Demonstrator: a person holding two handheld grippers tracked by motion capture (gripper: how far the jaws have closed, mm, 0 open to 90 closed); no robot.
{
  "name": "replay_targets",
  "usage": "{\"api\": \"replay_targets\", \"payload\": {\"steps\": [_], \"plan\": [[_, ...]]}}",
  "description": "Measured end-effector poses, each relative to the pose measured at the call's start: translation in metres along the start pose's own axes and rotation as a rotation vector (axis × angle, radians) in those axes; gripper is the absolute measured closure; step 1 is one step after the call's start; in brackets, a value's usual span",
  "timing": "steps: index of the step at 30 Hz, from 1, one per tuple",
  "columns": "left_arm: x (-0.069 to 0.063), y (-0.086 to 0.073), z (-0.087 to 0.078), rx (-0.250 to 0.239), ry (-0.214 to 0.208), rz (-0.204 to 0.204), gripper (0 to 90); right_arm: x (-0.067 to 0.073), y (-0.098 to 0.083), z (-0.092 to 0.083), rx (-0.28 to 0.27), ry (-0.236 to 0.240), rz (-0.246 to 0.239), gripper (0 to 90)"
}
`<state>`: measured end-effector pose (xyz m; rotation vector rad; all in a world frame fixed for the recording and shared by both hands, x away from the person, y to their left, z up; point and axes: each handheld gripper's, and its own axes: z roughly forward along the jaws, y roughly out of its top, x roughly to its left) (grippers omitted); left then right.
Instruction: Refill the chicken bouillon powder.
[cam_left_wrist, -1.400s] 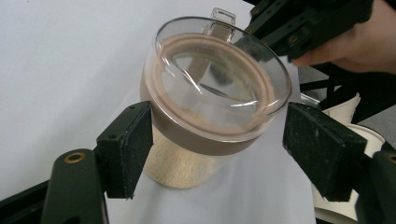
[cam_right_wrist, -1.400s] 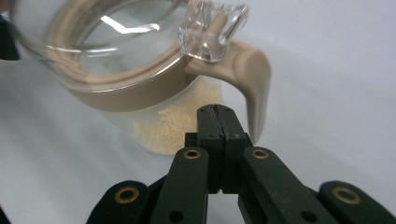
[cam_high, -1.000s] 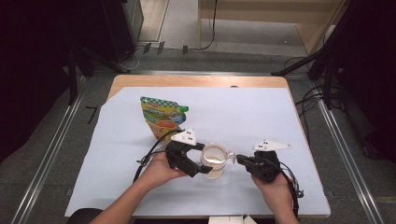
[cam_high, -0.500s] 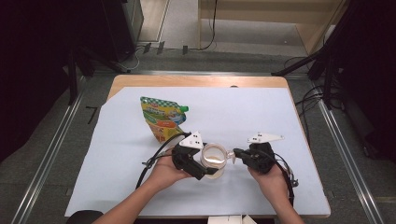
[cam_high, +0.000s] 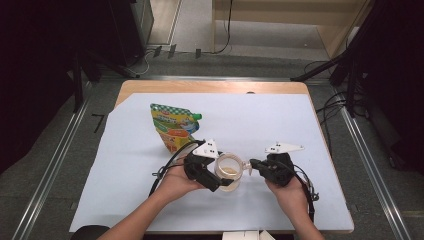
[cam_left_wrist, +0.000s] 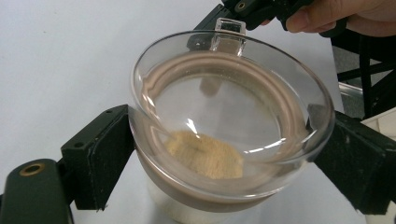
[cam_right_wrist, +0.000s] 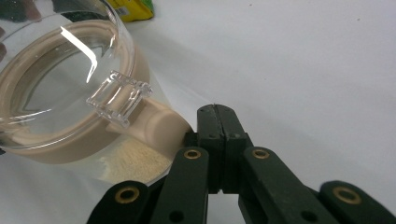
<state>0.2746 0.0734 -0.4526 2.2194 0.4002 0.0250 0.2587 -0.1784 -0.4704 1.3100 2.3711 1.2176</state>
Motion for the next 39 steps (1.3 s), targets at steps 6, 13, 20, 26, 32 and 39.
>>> {"api": "replay_targets", "payload": {"steps": [6,13,20,26,32,39], "plan": [[0.000,0.003,-0.001,-0.005,0.000,0.008,10.5,0.001,-0.003,0.001,0.006,-0.014,0.008,90.0],[-0.001,0.006,-0.003,0.008,0.014,0.014,11.1,0.001,-0.003,0.002,0.010,-0.016,0.002,90.0],[0.002,0.006,-0.003,0.007,0.001,-0.002,11.0,0.001,-0.003,0.002,0.009,-0.015,0.001,90.0],[0.000,0.009,-0.005,0.003,0.007,0.001,11.1,0.001,-0.003,0.002,0.013,-0.013,0.002,90.0],[0.001,0.012,-0.005,0.006,0.009,-0.009,11.1,0.001,-0.003,0.002,0.013,-0.017,0.000,90.0],[0.001,0.019,-0.007,0.038,0.003,-0.007,10.9,0.002,-0.003,0.002,0.012,-0.018,-0.003,90.0]]}}
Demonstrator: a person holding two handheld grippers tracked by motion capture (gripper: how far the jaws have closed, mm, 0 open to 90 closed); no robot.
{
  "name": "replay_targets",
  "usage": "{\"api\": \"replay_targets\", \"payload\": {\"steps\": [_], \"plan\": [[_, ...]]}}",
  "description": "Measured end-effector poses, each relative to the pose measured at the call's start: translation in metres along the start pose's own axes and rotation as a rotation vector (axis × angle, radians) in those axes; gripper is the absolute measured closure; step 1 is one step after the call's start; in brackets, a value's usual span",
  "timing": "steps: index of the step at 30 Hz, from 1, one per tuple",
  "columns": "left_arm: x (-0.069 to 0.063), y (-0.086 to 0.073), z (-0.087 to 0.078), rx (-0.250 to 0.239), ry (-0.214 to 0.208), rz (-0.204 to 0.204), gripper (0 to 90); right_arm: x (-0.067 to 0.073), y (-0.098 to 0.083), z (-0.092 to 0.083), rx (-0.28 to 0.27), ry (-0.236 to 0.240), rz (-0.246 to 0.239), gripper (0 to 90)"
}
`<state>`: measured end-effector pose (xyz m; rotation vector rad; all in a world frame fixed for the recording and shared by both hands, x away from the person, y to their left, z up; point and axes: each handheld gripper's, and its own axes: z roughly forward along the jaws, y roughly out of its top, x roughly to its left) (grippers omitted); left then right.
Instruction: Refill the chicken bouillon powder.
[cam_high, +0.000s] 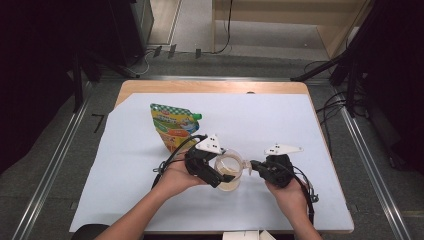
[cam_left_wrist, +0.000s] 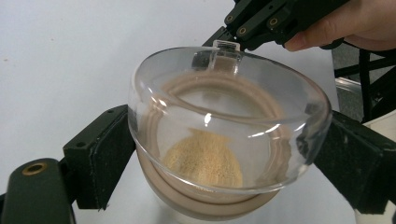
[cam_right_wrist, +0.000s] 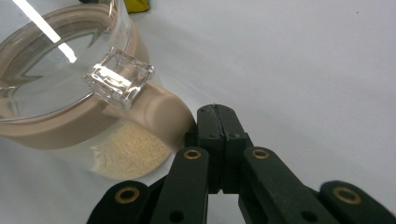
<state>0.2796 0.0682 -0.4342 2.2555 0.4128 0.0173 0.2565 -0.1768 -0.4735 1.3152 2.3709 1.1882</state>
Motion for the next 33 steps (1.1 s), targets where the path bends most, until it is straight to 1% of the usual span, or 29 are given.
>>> {"api": "replay_targets", "payload": {"steps": [5,6,7,8,9,10,11,12,13,14,15,16,17,18,19,20,21,22,23,24,28,30,33], "plan": [[-0.003,0.004,0.000,0.011,0.007,0.022,11.0,0.000,0.000,0.000,0.003,-0.004,-0.007,90.0],[-0.003,0.006,-0.002,0.002,-0.003,0.030,10.9,0.001,-0.001,-0.001,0.005,-0.007,-0.008,90.0],[-0.004,0.007,-0.003,-0.017,-0.025,0.028,15.0,0.001,-0.001,-0.001,0.003,-0.006,-0.007,90.0],[-0.004,0.007,-0.003,-0.017,-0.025,0.028,21.5,0.001,-0.001,-0.001,0.003,-0.006,-0.007,90.0],[-0.004,0.008,-0.005,-0.044,-0.083,0.017,31.8,0.002,-0.001,-0.001,0.000,-0.004,-0.008,90.0],[-0.007,0.011,-0.005,-0.047,-0.090,0.021,32.0,0.002,-0.001,-0.001,0.000,-0.002,-0.006,90.0],[-0.008,0.013,-0.004,-0.025,-0.086,0.036,31.8,0.003,-0.001,-0.001,-0.001,-0.005,-0.010,90.0],[-0.010,0.014,-0.004,-0.011,-0.077,0.049,33.4,0.003,-0.001,-0.001,0.002,-0.011,-0.013,90.0],[-0.013,0.016,-0.005,-0.015,-0.063,0.059,35.8,0.003,-0.001,-0.001,0.002,-0.008,-0.013,90.0],[-0.014,0.017,-0.006,-0.021,-0.089,0.058,41.4,0.002,-0.001,-0.001,0.000,-0.006,-0.009,90.0],[-0.014,0.017,-0.006,-0.021,-0.089,0.058,50.6,0.002,-0.001,-0.001,0.000,-0.006,-0.009,90.0],[-0.018,0.018,-0.006,-0.026,-0.094,0.075,55.0,0.002,-0.001,-0.001,-0.001,-0.004,-0.009,90.0],[-0.019,0.019,-0.007,-0.026,-0.114,0.073,58.7,0.002,-0.001,-0.001,-0.001,-0.004,-0.008,90.0],[-0.020,0.020,-0.007,-0.028,-0.123,0.074,62.9,0.002,-0.001,-0.001,-0.002,-0.003,-0.004,90.0],[-0.019,0.021,-0.006,-0.022,-0.133,0.074,64.4,0.002,-0.001,-0.001,-0.002,-0.002,-0.001,90.0],[-0.019,0.021,-0.006,-0.022,-0.133,0.074,68.4,0.002,-0.001,-0.001,-0.002,-0.002,-0.001,90.0],[-0.019,0.023,-0.007,-0.006,-0.176,0.079,74.7,0.002,-0.002,-0.001,-0.002,-0.003,0.000,90.0],[-0.020,0.026,-0.006,0.001,-0.186,0.079,77.0,0.002,-0.002,-0.001,0.001,-0.003,0.003,90.0],[-0.020,0.026,-0.006,0.001,-0.186,0.079,80.4,0.002,-0.002,-0.001,0.000,-0.003,0.002,90.0],[-0.021,0.031,-0.005,0.018,-0.206,0.069,82.7,0.002,-0.002,-0.001,-0.001,0.000,0.006,90.0],[-0.016,0.039,-0.003,0.028,-0.239,0.050,81.8,0.002,-0.004,-0.001,-0.005,0.002,0.017,90.0],[-0.015,0.042,0.000,0.032,-0.255,0.026,80.4,0.003,-0.006,-0.001,-0.015,0.001,0.022,90.0],[-0.014,0.045,0.002,0.040,-0.259,0.023,79.3,0.003,-0.007,-0.001,-0.009,-0.006,0.019,90.0]]}}
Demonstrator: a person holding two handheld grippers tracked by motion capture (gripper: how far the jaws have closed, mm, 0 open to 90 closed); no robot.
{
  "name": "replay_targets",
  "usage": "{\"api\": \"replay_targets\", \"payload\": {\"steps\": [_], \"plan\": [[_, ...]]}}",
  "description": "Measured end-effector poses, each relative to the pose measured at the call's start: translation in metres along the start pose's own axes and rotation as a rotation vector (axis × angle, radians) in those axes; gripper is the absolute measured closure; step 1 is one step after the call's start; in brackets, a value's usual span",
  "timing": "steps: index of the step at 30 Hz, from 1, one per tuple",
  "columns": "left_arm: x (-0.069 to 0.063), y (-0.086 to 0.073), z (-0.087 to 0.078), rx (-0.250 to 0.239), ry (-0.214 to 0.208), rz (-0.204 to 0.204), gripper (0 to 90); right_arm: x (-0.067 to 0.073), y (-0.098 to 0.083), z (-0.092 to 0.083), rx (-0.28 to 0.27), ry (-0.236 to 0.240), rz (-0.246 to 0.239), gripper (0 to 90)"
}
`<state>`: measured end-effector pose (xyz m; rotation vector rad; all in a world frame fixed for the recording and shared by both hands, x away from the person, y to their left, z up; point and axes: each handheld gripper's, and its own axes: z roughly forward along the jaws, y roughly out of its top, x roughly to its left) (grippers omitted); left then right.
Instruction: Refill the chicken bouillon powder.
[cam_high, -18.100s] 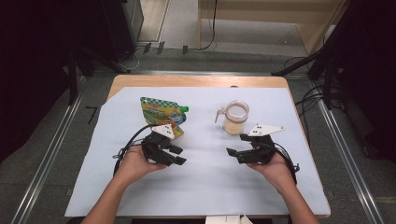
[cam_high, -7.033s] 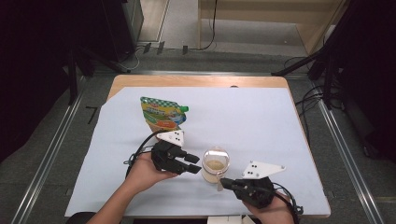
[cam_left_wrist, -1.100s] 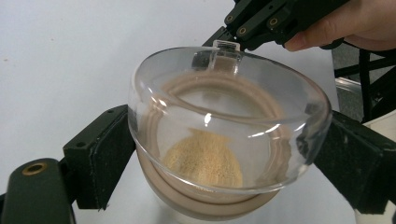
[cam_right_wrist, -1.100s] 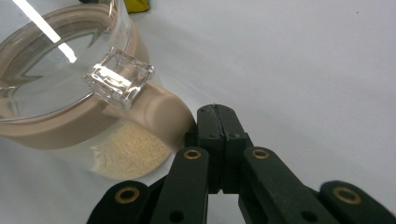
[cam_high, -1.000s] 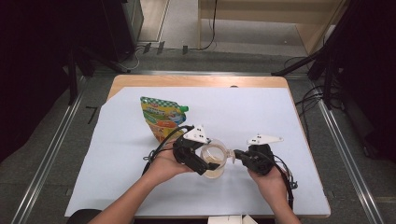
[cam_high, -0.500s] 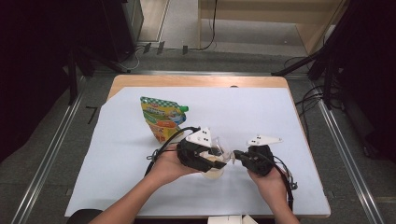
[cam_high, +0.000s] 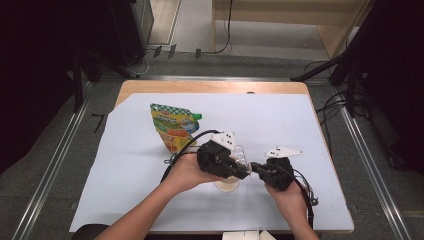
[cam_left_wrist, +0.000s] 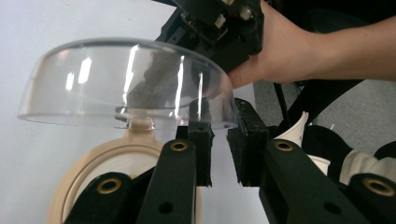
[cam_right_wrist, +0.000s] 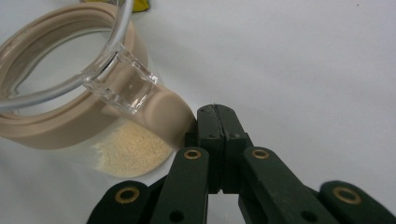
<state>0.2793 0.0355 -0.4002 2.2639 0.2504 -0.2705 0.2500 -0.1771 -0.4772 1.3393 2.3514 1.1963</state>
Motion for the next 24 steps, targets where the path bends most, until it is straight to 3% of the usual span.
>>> {"api": "replay_targets", "payload": {"steps": [10,14,20,24], "plan": [[0.002,0.010,0.009,-0.005,-0.018,0.001,74.4,0.001,-0.002,0.000,-0.007,-0.003,0.015,90.0],[0.003,0.010,0.012,-0.001,-0.006,-0.003,70.6,-0.001,-0.004,0.000,-0.001,0.015,0.027,90.0],[0.002,0.005,-0.002,-0.019,0.008,-0.011,67.0,0.000,-0.010,-0.008,-0.016,0.032,0.025,88.4],[0.001,-0.001,-0.020,-0.043,0.037,-0.023,67.9,0.005,-0.008,-0.029,-0.044,0.023,0.017,87.7]]}}
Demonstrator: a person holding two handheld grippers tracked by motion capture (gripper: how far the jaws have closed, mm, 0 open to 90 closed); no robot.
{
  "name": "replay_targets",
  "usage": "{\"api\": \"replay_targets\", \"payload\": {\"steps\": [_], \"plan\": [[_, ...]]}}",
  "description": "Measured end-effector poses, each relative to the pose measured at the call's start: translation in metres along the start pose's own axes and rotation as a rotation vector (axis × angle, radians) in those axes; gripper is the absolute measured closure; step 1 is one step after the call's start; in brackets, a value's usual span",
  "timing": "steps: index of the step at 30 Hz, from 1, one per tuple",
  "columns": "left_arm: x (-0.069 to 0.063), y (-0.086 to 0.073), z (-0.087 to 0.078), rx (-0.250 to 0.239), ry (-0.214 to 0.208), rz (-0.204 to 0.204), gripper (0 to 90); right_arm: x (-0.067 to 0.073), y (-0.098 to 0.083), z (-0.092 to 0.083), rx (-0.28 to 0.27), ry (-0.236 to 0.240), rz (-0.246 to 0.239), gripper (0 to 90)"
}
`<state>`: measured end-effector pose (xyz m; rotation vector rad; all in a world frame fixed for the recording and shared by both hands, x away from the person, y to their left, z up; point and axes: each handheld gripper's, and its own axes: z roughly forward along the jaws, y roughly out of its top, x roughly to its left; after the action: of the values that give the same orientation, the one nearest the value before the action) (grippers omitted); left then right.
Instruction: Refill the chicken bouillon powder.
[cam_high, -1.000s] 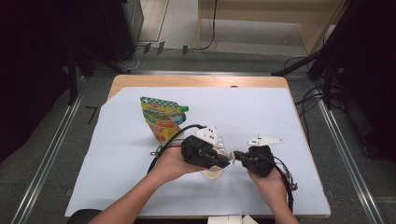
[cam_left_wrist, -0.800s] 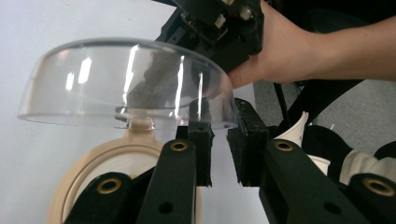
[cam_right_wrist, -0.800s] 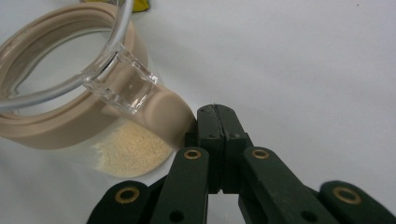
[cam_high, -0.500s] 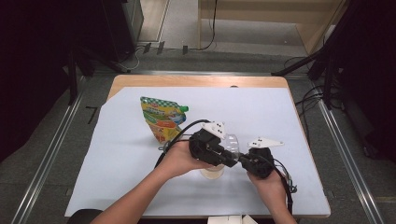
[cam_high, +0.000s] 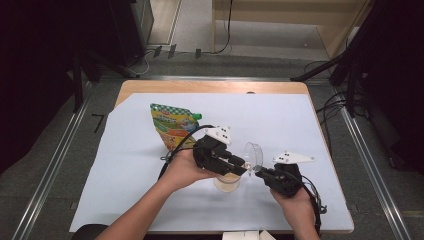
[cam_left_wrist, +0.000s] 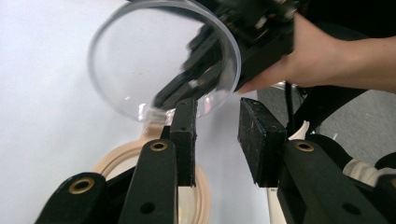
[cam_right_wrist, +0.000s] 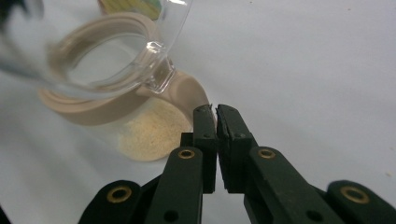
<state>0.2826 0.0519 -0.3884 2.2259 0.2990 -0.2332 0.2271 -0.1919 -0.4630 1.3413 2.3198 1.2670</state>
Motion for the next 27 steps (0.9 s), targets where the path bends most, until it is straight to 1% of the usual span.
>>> {"api": "replay_targets", "payload": {"steps": [1,2,3,4,6,7,9,10,11,12,13,14,15,16,17,18,19,20,22,24,25,27], "plan": [[0.001,-0.002,-0.008,-0.009,0.009,-0.015,67.3,0.001,0.000,-0.004,-0.002,0.001,0.005,86.6],[0.001,-0.002,-0.008,-0.009,0.009,-0.015,66.1,0.001,0.000,-0.006,-0.001,0.001,0.003,86.4],[0.003,-0.004,-0.016,-0.017,0.015,-0.029,64.2,0.002,0.000,-0.010,-0.007,0.009,0.006,85.0],[0.004,-0.005,-0.021,-0.021,0.024,-0.043,62.7,0.003,0.000,-0.013,-0.003,0.018,0.009,84.2],[0.004,-0.006,-0.022,-0.024,0.025,-0.049,59.8,0.006,-0.001,-0.018,-0.004,0.020,0.002,83.0],[0.009,-0.009,-0.029,-0.038,0.021,-0.082,58.3,0.009,-0.002,-0.021,-0.005,0.023,-0.009,82.2],[0.012,-0.012,-0.034,-0.040,0.023,-0.106,56.0,0.015,-0.003,-0.026,-0.003,0.016,-0.035,82.2],[0.013,-0.014,-0.035,-0.043,0.026,-0.113,54.6,0.018,-0.003,-0.028,0.002,0.025,-0.043,82.0],[0.013,-0.014,-0.035,-0.043,0.026,-0.113,52.7,0.023,-0.004,-0.030,0.005,0.037,-0.045,81.7],[0.015,-0.015,-0.038,-0.044,0.030,-0.118,52.7,0.023,-0.004,-0.030,0.005,0.037,-0.045,81.7],[0.016,-0.017,-0.042,-0.046,0.042,-0.124,51.4,0.032,-0.005,-0.032,0.011,0.076,-0.061,81.2],[0.017,-0.018,-0.046,-0.041,0.056,-0.125,50.8,0.035,-0.006,-0.032,0.012,0.088,-0.064,81.1],[0.016,-0.019,-0.049,-0.040,0.078,-0.129,50.4,0.040,-0.006,-0.033,0.012,0.101,-0.080,80.6],[0.016,-0.019,-0.049,-0.040,0.078,-0.129,50.6,0.040,-0.006,-0.033,0.012,0.101,-0.080,80.6],[0.015,-0.021,-0.056,-0.044,0.092,-0.127,51.8,0.048,-0.007,-0.035,0.003,0.107,-0.113,80.6],[0.015,-0.022,-0.059,-0.046,0.092,-0.123,51.9,0.052,-0.006,-0.036,-0.001,0.116,-0.116,80.4],[0.015,-0.022,-0.059,-0.046,0.092,-0.123,51.7,0.052,-0.006,-0.036,-0.001,0.116,-0.116,80.4],[0.013,-0.025,-0.066,-0.043,0.103,-0.115,50.9,0.059,-0.005,-0.036,-0.005,0.142,-0.126,80.0],[0.014,-0.028,-0.072,-0.031,0.123,-0.113,50.1,0.065,-0.003,-0.036,-0.011,0.159,-0.140,78.2],[0.017,-0.031,-0.078,-0.030,0.138,-0.127,50.4,0.073,0.000,-0.034,-0.018,0.177,-0.158,75.4],[0.019,-0.033,-0.082,-0.036,0.148,-0.143,51.3,0.076,0.000,-0.032,-0.017,0.182,-0.165,73.2],[0.023,-0.037,-0.089,-0.051,0.153,-0.168,55.3,0.083,0.000,-0.027,-0.017,0.201,-0.181,67.6]]}}
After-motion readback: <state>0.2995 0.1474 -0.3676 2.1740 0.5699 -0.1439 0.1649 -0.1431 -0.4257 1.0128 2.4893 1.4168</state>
